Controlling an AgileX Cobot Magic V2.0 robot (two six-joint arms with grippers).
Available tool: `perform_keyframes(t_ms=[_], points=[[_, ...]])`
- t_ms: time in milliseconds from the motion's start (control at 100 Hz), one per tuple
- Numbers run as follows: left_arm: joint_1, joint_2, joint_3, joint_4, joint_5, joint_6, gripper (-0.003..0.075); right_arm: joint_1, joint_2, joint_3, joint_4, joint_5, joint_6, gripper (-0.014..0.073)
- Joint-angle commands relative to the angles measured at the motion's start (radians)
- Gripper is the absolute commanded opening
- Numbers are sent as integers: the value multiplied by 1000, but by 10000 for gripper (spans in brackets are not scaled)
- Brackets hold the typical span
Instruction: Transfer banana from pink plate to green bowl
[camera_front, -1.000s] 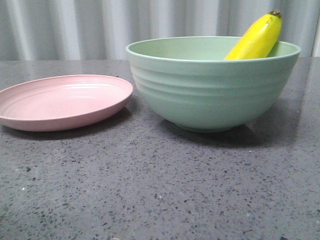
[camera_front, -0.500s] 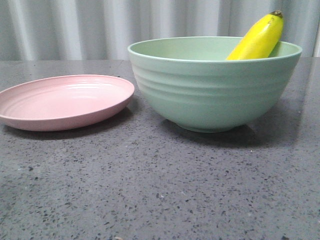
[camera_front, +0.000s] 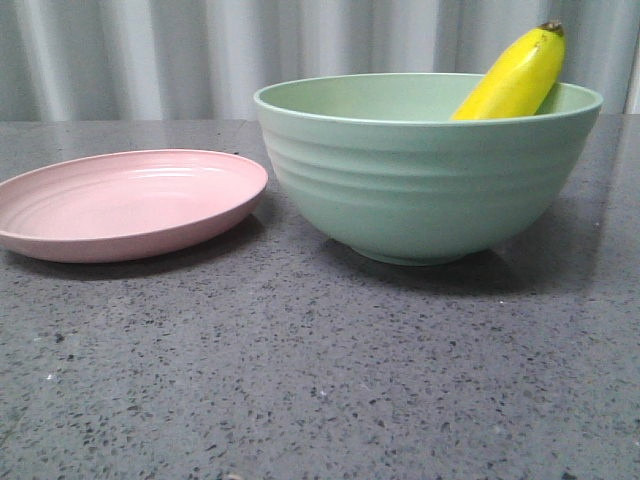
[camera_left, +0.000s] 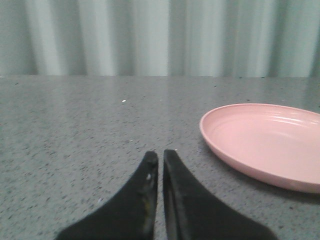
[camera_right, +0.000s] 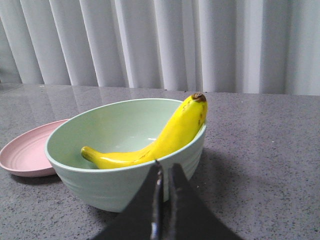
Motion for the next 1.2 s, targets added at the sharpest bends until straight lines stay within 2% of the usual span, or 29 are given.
perform_keyframes(t_ms=[0, 160, 1010, 1190], points=[[56, -68, 8, 0, 66, 0, -20, -5, 10, -28, -5, -79, -12, -71], [78, -61, 8, -8, 197, -3, -20, -5, 10, -28, -5, -76, -12, -71], [76, -59, 8, -10, 197, -3, -20, -5, 10, -26, -5, -78, -12, -71], [76, -59, 8, -10, 197, -3, -20, -74, 8, -26, -5, -79, -12, -71]])
